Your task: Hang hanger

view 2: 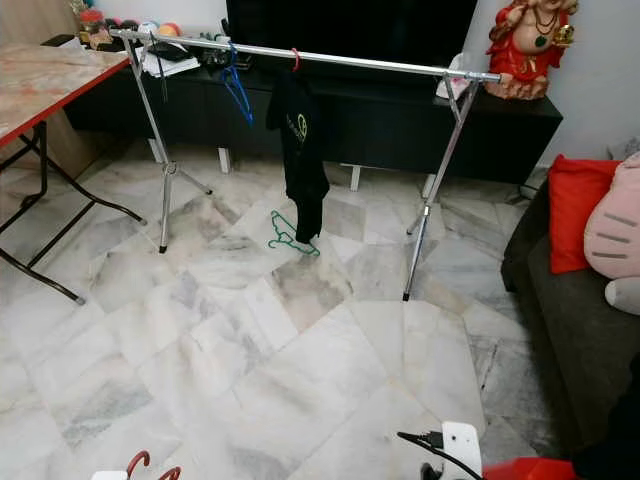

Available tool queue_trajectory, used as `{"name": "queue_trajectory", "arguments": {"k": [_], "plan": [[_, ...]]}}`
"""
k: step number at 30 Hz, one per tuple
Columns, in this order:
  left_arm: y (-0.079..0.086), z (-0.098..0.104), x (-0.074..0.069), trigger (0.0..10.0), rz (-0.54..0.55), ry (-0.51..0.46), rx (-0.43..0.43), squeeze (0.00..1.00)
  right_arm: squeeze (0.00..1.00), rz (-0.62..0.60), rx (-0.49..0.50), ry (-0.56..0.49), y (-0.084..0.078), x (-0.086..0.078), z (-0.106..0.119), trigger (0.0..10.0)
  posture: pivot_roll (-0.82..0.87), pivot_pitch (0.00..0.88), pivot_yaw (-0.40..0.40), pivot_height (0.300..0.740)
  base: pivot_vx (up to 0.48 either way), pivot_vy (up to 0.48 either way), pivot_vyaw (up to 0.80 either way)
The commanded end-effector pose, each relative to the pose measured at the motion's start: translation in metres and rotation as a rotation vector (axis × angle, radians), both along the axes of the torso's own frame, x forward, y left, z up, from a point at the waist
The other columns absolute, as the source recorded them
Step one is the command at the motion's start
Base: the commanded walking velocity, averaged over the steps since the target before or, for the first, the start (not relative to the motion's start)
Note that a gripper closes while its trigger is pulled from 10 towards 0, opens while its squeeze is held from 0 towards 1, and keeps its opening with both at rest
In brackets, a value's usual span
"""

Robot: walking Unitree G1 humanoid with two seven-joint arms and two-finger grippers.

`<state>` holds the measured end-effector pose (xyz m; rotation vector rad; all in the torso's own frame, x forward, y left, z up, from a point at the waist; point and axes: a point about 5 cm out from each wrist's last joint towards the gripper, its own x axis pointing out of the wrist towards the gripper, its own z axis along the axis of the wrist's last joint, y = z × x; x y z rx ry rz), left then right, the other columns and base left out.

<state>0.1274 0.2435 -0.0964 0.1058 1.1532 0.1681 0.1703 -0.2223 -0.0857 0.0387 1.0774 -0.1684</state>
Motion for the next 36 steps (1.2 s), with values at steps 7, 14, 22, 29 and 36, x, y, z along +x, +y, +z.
{"name": "queue_trajectory", "arguments": {"k": [7,14,22,29,36], "plan": [[0.001,0.0,-0.002,10.0,0.012,0.001,-0.011,0.0,0.0,-0.024,0.002,-0.009,0.007,0.0,-0.001,10.0,0.0,0.0,-0.064,0.74,0.357,0.0,0.0],[0.001,0.0,-0.001,10.0,0.017,0.0,-0.013,0.0,0.0,-0.021,0.002,0.0,0.01,-0.002,-0.003,10.0,0.0,0.0,-0.065,0.74,0.361,0.0,0.0],[0.0,0.0,0.001,10.0,0.016,-0.005,-0.016,0.0,0.0,-0.03,-0.01,-0.008,0.001,0.0,0.0,10.0,0.0,0.0,-0.064,0.74,0.367,0.0,0.0],[0.0,0.0,0.002,10.0,0.016,-0.005,-0.016,0.0,0.0,-0.034,-0.021,0.007,-0.006,-0.004,0.0,10.0,0.01,0.0,-0.063,0.74,0.371,0.0,0.0],[-0.001,0.0,0.002,10.0,0.012,-0.002,-0.015,0.0,0.0,-0.036,-0.018,0.014,-0.006,-0.005,-0.001,10.0,0.01,0.0,-0.063,0.74,0.373,0.0,-0.59]]}}
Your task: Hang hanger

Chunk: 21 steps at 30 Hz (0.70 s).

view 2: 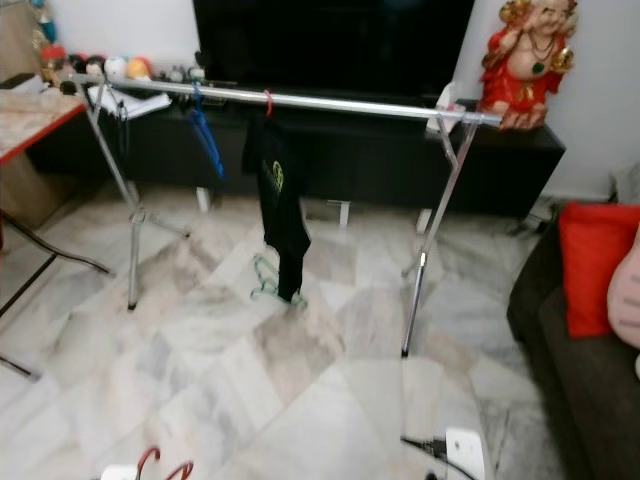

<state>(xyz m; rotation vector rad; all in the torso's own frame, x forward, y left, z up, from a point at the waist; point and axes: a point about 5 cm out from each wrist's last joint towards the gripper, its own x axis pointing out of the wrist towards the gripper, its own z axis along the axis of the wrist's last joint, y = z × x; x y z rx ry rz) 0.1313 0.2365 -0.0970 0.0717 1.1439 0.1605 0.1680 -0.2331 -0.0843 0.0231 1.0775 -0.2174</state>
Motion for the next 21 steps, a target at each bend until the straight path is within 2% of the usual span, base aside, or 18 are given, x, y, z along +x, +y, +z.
{"name": "queue_trajectory", "arguments": {"k": [1,5,9,21], "plan": [[0.006,0.001,-0.002,10.0,0.001,0.01,0.015,0.0,0.0,-0.002,0.018,0.012,0.004,-0.004,-0.003,10.0,0.01,0.0,-0.063,0.74,0.375,0.0,-0.69],[0.006,0.001,-0.002,10.0,0.0,0.009,0.014,0.0,0.0,0.0,0.015,0.021,0.001,-0.01,-0.004,10.0,0.01,0.0,-0.063,0.74,0.375,0.0,-0.62],[0.006,0.001,-0.002,10.0,-0.002,0.009,0.014,0.0,0.0,-0.006,0.012,0.021,-0.004,-0.015,-0.005,10.0,0.01,0.0,-0.066,0.74,0.375,0.0,0.0],[0.006,0.001,-0.003,10.0,-0.005,0.011,0.013,0.0,0.0,-0.007,0.015,0.001,-0.004,-0.006,-0.001,10.0,0.01,0.0,-0.068,0.74,0.37,0.0,0.0]]}}
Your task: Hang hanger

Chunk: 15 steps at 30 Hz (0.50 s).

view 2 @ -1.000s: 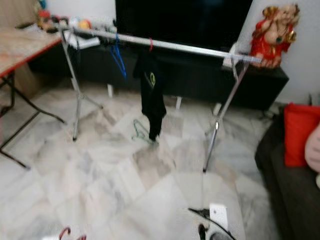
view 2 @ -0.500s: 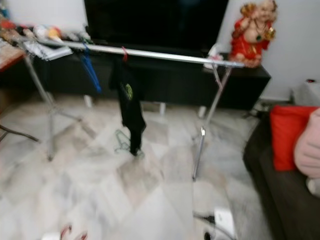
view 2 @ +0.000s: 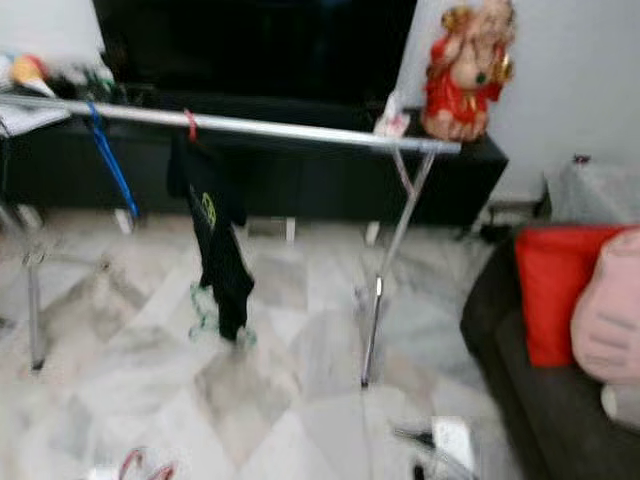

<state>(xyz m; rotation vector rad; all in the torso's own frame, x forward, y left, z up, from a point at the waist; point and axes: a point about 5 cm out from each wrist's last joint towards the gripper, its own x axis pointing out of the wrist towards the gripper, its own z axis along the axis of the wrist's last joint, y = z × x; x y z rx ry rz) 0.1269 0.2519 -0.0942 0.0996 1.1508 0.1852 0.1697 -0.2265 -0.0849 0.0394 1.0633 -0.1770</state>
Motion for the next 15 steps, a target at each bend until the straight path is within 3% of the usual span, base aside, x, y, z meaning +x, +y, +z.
{"name": "queue_trajectory", "arguments": {"k": [1,4,9,15], "plan": [[-0.009,-0.002,0.002,10.0,-0.011,0.001,-0.021,0.0,0.0,-0.023,-0.016,0.02,-0.011,-0.008,-0.001,10.0,0.01,0.0,-0.07,0.74,0.368,0.0,0.0],[-0.009,-0.002,0.002,10.0,-0.012,0.001,-0.021,0.0,0.0,-0.013,-0.02,0.021,-0.013,-0.009,-0.001,10.0,0.01,0.0,-0.07,0.74,0.368,0.0,0.0],[-0.008,-0.002,0.002,10.0,-0.014,0.002,-0.019,0.0,0.0,-0.022,-0.023,0.034,-0.02,-0.02,-0.003,10.0,0.01,0.0,-0.069,0.74,0.368,0.0,0.75],[-0.008,-0.002,0.002,10.0,-0.024,0.006,-0.009,0.0,0.0,-0.017,-0.004,0.017,-0.002,-0.004,-0.001,10.0,0.01,0.0,-0.067,0.74,0.358,0.0,0.0]]}}
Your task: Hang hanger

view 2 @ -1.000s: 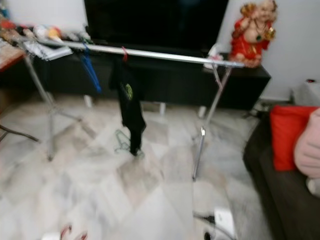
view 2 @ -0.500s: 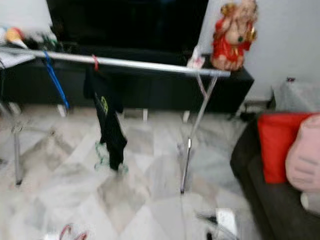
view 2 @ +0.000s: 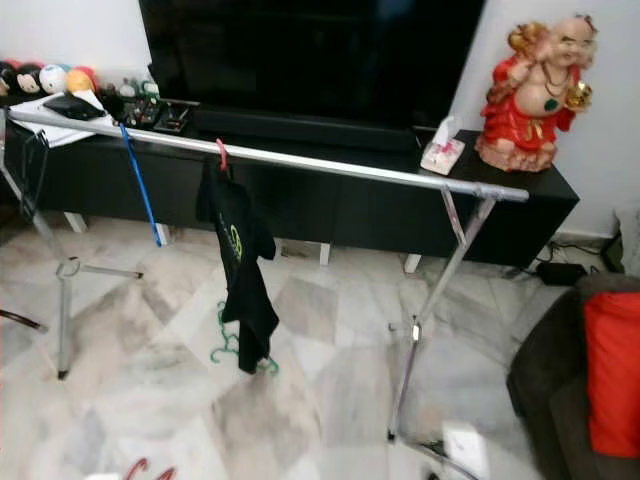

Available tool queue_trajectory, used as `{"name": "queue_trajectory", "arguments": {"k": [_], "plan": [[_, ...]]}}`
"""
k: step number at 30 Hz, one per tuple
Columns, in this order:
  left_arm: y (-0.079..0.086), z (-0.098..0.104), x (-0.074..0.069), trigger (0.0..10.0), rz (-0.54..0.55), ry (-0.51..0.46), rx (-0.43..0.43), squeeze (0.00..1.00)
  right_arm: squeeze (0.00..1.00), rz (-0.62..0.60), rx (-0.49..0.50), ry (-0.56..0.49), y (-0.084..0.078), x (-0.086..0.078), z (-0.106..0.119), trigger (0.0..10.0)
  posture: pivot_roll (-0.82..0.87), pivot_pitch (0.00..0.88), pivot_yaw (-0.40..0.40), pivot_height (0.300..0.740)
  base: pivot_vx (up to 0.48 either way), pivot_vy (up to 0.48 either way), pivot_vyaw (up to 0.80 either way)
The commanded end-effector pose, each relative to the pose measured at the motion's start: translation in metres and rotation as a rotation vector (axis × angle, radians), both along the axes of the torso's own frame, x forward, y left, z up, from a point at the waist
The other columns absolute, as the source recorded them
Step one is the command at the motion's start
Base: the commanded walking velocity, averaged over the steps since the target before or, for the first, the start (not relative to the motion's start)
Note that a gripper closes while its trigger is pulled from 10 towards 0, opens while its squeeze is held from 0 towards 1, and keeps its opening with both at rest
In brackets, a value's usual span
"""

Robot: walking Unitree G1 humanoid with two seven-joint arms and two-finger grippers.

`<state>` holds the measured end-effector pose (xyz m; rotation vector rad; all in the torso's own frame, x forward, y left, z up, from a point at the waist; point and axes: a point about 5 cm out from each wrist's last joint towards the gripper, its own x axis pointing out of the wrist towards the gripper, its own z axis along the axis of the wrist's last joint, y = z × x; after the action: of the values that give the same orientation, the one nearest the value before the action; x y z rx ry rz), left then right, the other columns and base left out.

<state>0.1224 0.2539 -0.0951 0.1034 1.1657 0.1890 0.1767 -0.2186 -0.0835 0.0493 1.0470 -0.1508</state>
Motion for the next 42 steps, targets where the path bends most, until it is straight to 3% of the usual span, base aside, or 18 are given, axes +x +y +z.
{"name": "queue_trajectory", "arguments": {"k": [1,10,16,21,27,32,40,42], "plan": [[-0.009,-0.001,0.006,10.0,-0.031,-0.006,-0.006,0.0,0.0,-0.035,-0.023,0.037,-0.01,-0.012,-0.003,10.0,0.01,0.0,-0.067,0.74,0.27,0.0,0.0],[-0.007,0.0,0.006,10.0,-0.016,-0.02,0.003,0.0,0.0,-0.032,-0.018,0.038,0.0,-0.01,-0.005,10.0,0.01,0.0,-0.066,0.74,0.0,0.0,0.0],[-0.009,0.0,0.006,10.0,-0.07,-0.008,0.011,0.0,0.0,-0.031,-0.017,0.042,0.002,-0.013,-0.006,10.0,0.01,0.0,-0.067,0.74,0.0,-0.041,0.0],[-0.009,-0.001,0.004,10.0,-0.074,-0.003,0.013,0.0,0.0,-0.034,-0.02,0.044,-0.003,-0.016,-0.007,10.0,0.01,0.0,-0.067,0.74,0.0,-0.48,0.0],[-0.01,-0.001,0.004,10.0,-0.078,0.001,0.015,0.0,0.0,-0.042,-0.033,0.036,-0.022,-0.014,-0.001,10.0,0.01,0.0,-0.067,0.74,0.0,-0.48,0.0],[-0.009,-0.001,0.005,10.0,-0.08,-0.001,0.017,0.0,0.0,-0.04,-0.037,0.032,-0.025,-0.011,0.001,10.0,0.01,0.0,-0.069,0.74,0.0,-0.48,0.0],[-0.004,0.006,0.019,10.0,-0.061,-0.072,0.055,0.0,0.0,-0.028,-0.029,0.024,-0.015,-0.004,0.001,10.0,0.01,0.0,-0.072,0.74,0.0,-0.221,0.0],[0.001,0.013,0.033,10.0,-0.018,-0.155,0.074,0.0,0.0,-0.022,-0.029,0.022,-0.011,-0.002,0.001,10.0,0.02,0.0,-0.075,0.74,0.0,0.0,0.0]]}}
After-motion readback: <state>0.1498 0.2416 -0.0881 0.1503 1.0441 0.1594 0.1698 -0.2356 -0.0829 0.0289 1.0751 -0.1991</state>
